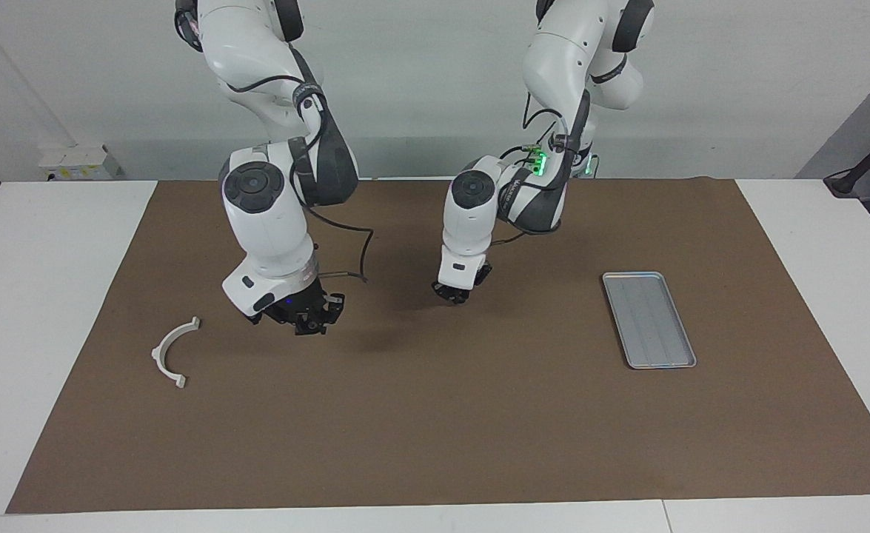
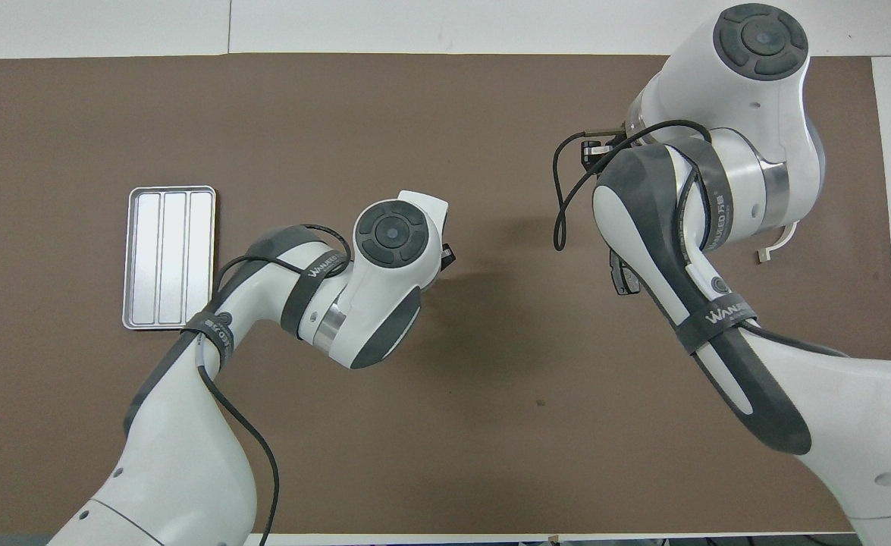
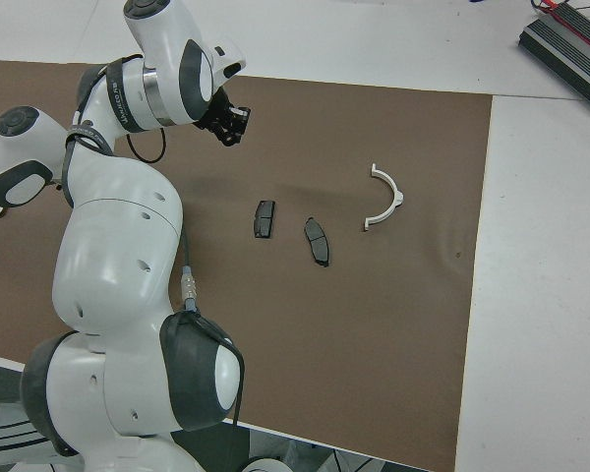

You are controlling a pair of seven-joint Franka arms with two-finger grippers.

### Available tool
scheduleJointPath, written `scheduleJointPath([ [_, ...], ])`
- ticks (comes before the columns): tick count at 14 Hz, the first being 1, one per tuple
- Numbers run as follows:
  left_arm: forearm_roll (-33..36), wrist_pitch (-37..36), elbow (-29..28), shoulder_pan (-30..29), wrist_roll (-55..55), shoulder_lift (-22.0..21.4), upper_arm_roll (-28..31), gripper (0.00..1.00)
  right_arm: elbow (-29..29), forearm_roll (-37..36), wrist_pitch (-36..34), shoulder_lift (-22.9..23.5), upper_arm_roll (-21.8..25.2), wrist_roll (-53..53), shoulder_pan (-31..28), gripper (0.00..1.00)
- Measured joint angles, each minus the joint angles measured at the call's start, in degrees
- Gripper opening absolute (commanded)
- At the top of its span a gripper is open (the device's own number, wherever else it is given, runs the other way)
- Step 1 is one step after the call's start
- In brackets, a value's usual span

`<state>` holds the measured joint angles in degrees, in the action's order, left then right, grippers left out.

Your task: Pick bearing gear from pile to tray

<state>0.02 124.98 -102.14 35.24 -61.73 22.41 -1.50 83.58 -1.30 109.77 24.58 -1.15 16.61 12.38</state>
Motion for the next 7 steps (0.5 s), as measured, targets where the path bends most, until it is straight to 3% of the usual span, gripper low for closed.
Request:
scheduleJointPath([
  [4, 0.23, -7.07, -0.14, -7.3, 8.74, -6.01, 0.32, 0.0, 0.43, 0.01, 0.0, -0.14, -0.12, 2.59, 0.85, 0.04],
  [7, 0.31, -9.04, -0.96, -13.0, 18.81, -7.36, 0.44, 0.0, 2.95, 0.02, 1.67, -0.91, -0.47, 11.52, 6.44, 0.03],
])
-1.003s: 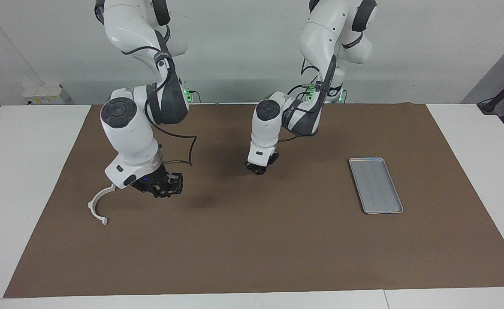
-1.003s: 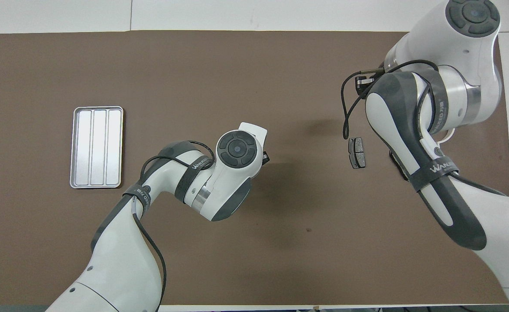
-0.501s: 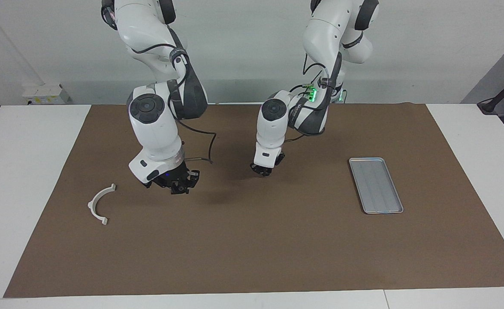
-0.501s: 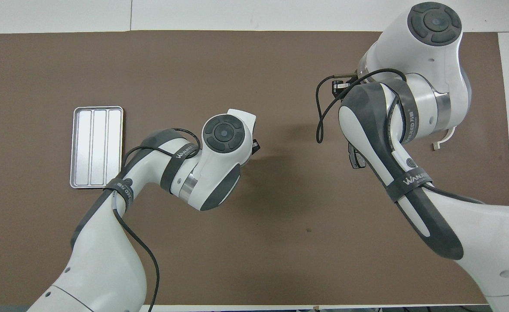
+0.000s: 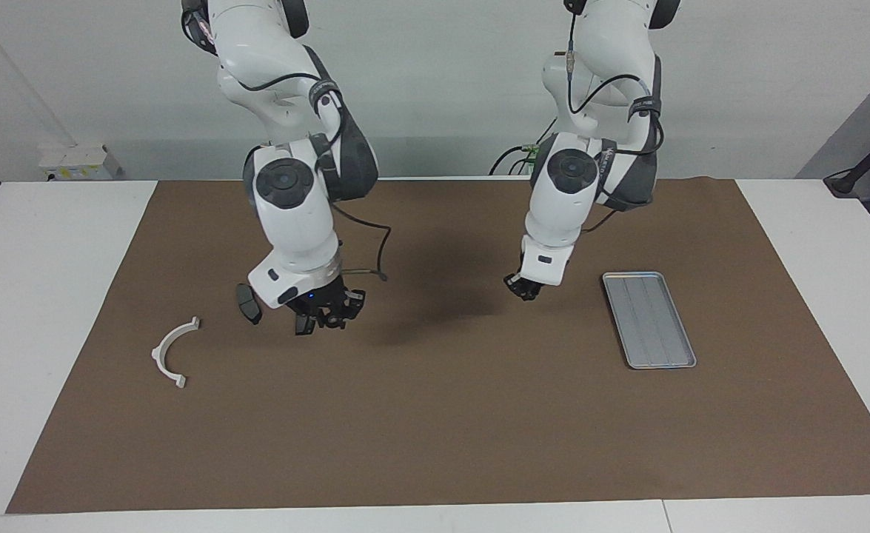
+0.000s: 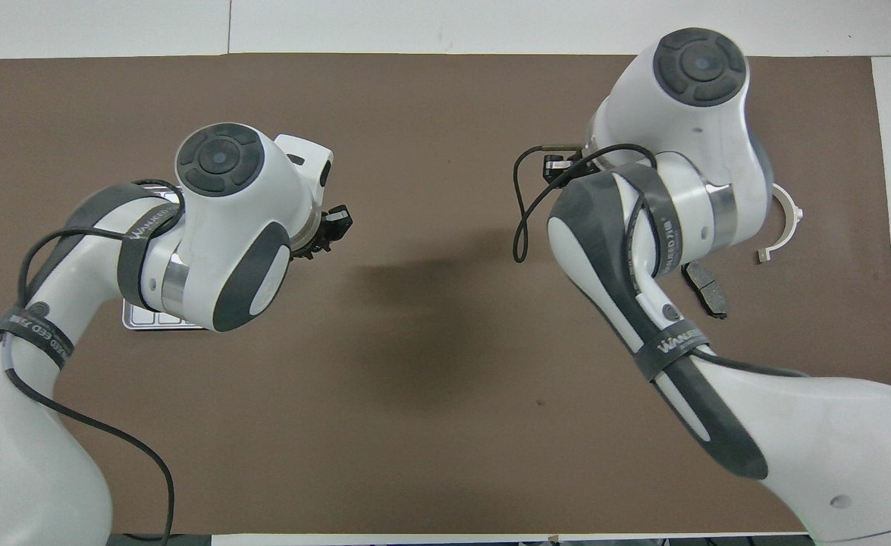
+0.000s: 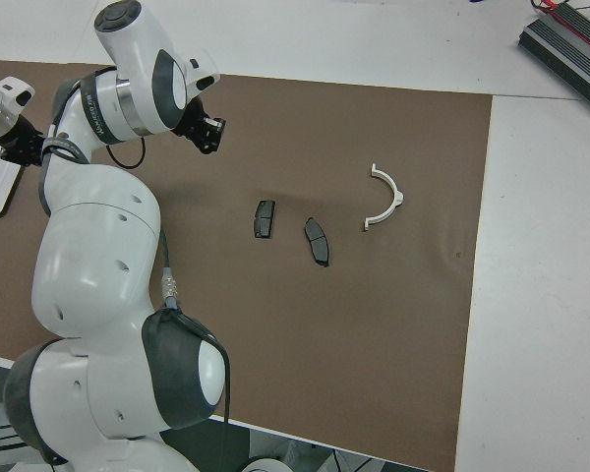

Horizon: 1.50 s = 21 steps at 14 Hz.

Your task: Pick bearing gear from pile to tray

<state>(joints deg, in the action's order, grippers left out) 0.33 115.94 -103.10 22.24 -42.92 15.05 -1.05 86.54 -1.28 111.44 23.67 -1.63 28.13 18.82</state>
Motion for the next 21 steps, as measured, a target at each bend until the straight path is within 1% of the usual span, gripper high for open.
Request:
scheduleJointPath([
  [2, 0.02, -0.29, -0.98, -4.14, 7.45, 0.0, 0.06, 0.0, 1.21, 0.04, 0.58, -0.27, -0.1, 5.52, 4.46, 0.03],
  [5, 0.03, -0.41, -2.29, -9.83, 17.2, -0.12, 0.09, 0.0, 3.04, 0.19, 3.71, -0.29, -0.15, 12.42, 9.62, 0.03],
  [8, 0.04, -0.3, -3.99, -14.54, 25.97, -0.69, 0.08, 0.0, 6.64, 1.4, 8.36, -0.29, -0.23, 15.02, 11.65, 0.03],
  [10, 0.04, 1.08, -5.73, -17.15, 30.37, -1.38, 0.08, 0.0, 9.23, 1.72, 12.04, -0.02, -0.28, 17.63, 13.34, 0.03],
  [14, 0.04, 6.39, -11.24, -19.48, 35.19, -2.85, 0.02, 0.0, 11.66, 1.78, 17.36, 2.66, -0.32, 21.11, 16.67, 0.03],
  [18, 0.04, 9.17, -15.7, -19.79, 36.39, -4.41, -0.05, 0.0, 13.86, 1.78, 20.73, 3.83, -0.06, 21.15, 16.7, 0.04],
  [19, 0.04, 10.85, -17.27, -19.79, 36.41, -4.79, -0.1, 0.0, 14.72, 1.78, 21.84, 3.87, -0.01, 21.1, 16.66, 0.07],
  [20, 0.04, 12.8, -19.1, -19.79, 36.41, -5.16, -0.14, 0.0, 15.76, 1.78, 23.11, 3.89, 0.0, 21.07, 16.61, 0.25],
  [21, 0.04, 14.23, -20.65, -19.79, 36.41, -5.43, -0.16, 0.0, 16.63, 1.78, 24.27, 3.86, 0.0, 21.07, 16.57, 0.65],
])
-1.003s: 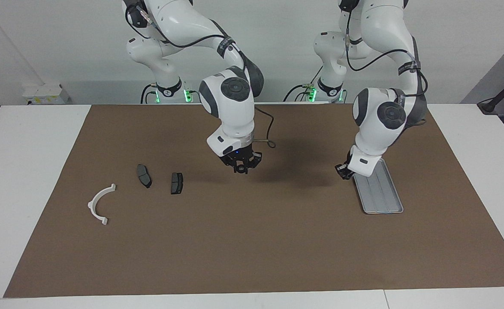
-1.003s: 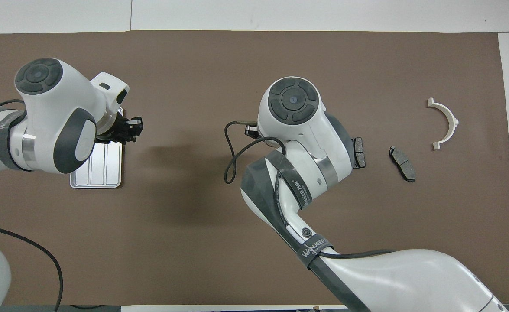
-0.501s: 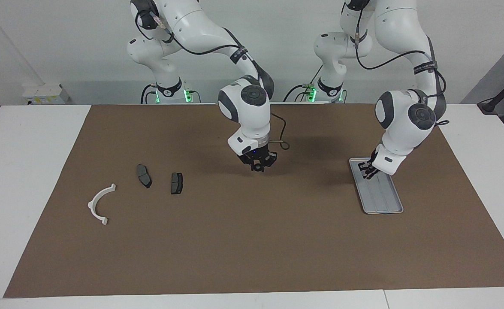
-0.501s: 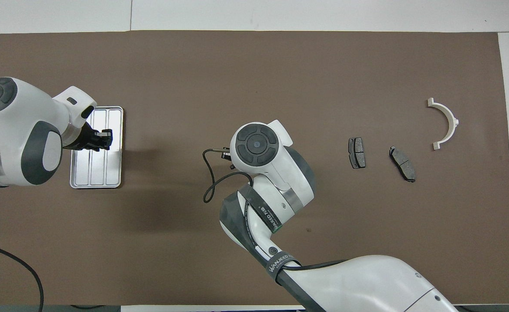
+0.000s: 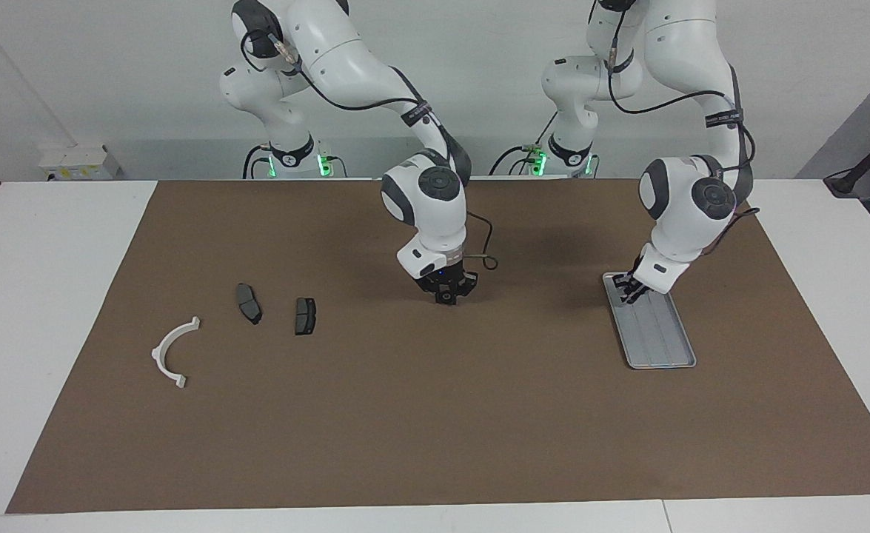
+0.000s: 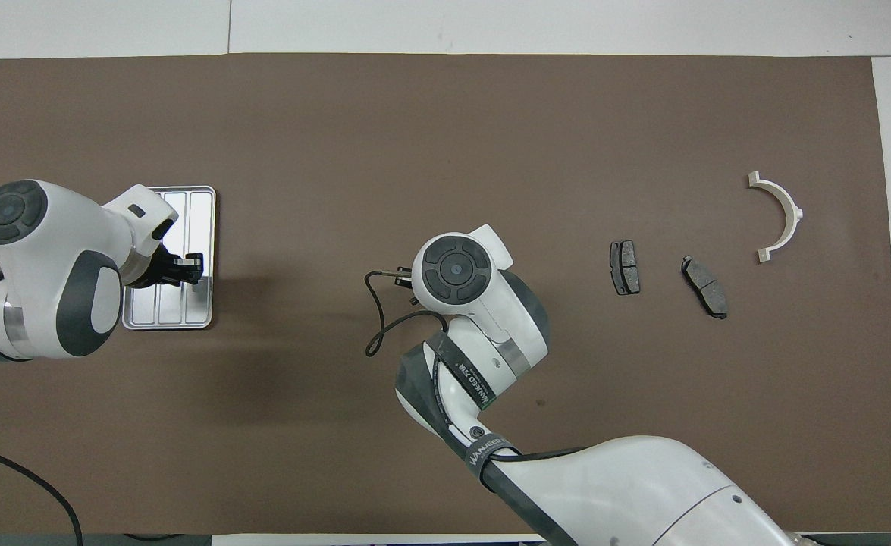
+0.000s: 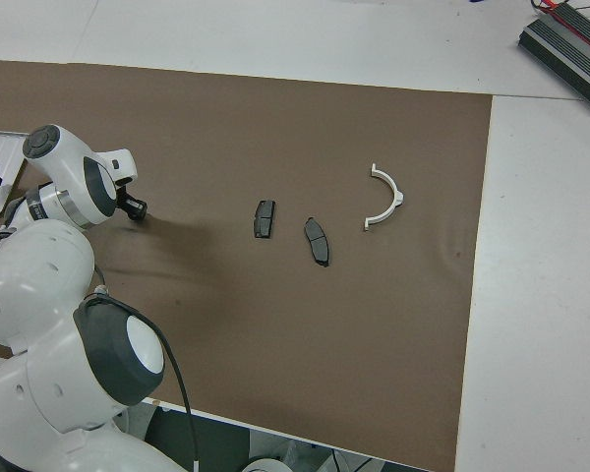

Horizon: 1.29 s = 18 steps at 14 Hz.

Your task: Pick bearing gear from pile to tray

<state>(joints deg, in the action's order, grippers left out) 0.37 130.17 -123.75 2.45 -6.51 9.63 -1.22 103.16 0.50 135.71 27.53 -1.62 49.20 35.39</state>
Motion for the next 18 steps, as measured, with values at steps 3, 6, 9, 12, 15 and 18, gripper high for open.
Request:
scheduleJointPath([
  [3, 0.0, 1.58, -2.37, 0.0, 0.0, -0.23, -0.06, 0.0, 0.5, 0.0, 0.53, -0.2, 0.02, 0.0, -0.04, 1.0],
  [6, 0.0, 1.78, -2.79, 0.0, 0.08, -0.36, -0.07, 0.19, -0.98, -0.12, -2.11, -0.44, 0.47, -0.2, -1.72, 1.0],
  [9, 0.0, 1.81, -3.02, 0.0, 0.19, -0.49, -0.07, 1.0, -5.86, -0.24, -9.94, -2.69, 1.03, -7.36, -7.1, 1.0],
  [12, 0.14, 1.85, -2.29, 0.0, 0.21, -0.52, -0.06, 1.0, -8.96, -0.27, -14.69, -6.13, 1.25, -21.7, -15.92, 1.0],
  [15, 0.06, 0.7, 1.86, 1.38, -2.4, -0.56, -0.81, 1.0, -10.29, -1.48, -17.85, -8.95, 1.39, -33.42, -22.23, 1.0],
  [18, 0.05, -0.85, 5.62, 7.22, -12.87, -0.55, -1.19, 1.0, -11.28, -2.31, -22.67, -12.8, 1.43, -44.0, -27.31, 1.0],
])
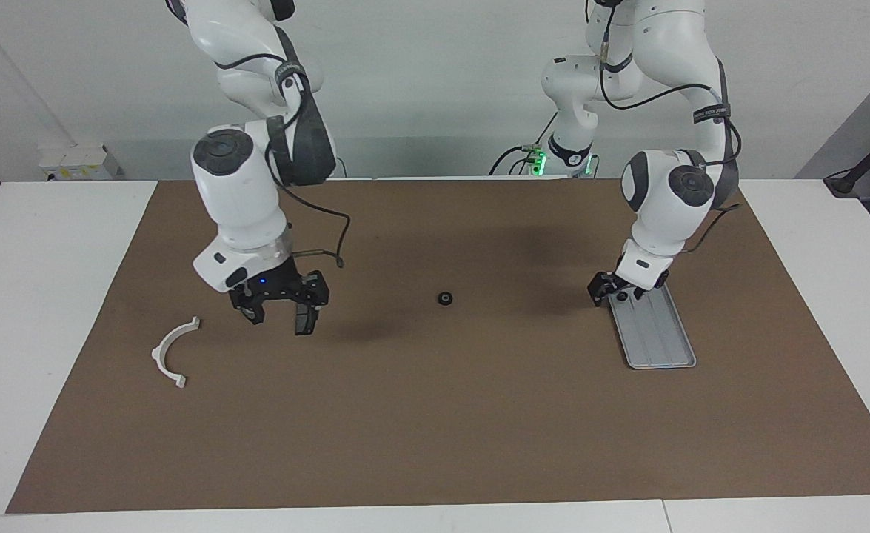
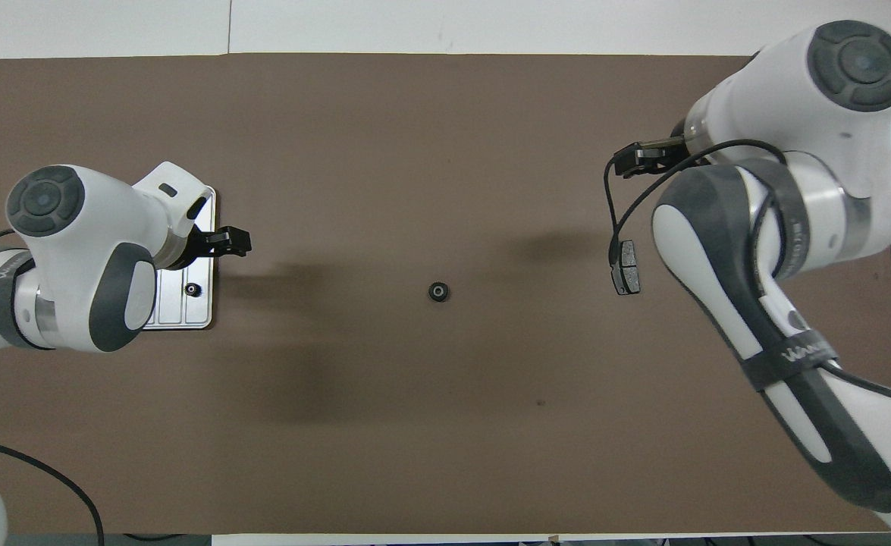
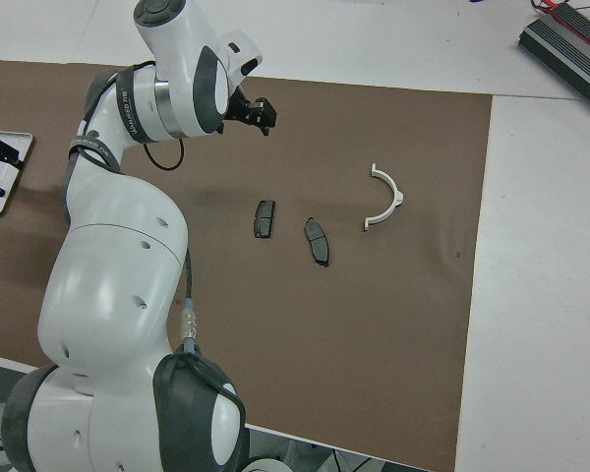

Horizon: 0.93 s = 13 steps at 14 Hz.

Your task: Pick bearing gear from pile to tray

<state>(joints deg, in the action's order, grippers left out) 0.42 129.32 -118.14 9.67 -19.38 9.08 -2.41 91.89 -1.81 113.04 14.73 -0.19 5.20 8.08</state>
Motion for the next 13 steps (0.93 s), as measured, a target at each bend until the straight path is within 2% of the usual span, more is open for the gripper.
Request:
scheduleJointPath([
  [3, -0.02, -0.09, 2.13, 7.87, -12.46, 0.29, -0.27, 1.0, -1.5, -0.04, -8.33, -5.39, 0.02, -6.58, -4.59, 1.0],
  [7, -0.07, -1.48, 7.1, 15.79, -23.56, 2.32, -0.35, 1.0, -1.13, -0.09, -18.82, -12.36, -0.03, -7.13, -7.58, 1.0],
  [9, -0.07, -3.92, 13.4, 20.22, -30.02, 6.89, -0.34, 1.0, -0.36, -0.09, -19.67, -13.78, -0.03, -7.13, -8.11, 1.0],
  [11, -0.05, -4.49, 19.49, 24.37, -35.53, 13.44, -0.31, 1.0, 0.16, -0.08, -21.25, -13.78, -0.03, -6.8, -8.89, 1.0],
  [13, 0.07, -4.41, 21.51, 26.98, -39.22, 16.91, -0.28, 1.0, 0.47, -0.06, -22.12, -14.09, -0.03, -6.75, -9.95, 1.0],
])
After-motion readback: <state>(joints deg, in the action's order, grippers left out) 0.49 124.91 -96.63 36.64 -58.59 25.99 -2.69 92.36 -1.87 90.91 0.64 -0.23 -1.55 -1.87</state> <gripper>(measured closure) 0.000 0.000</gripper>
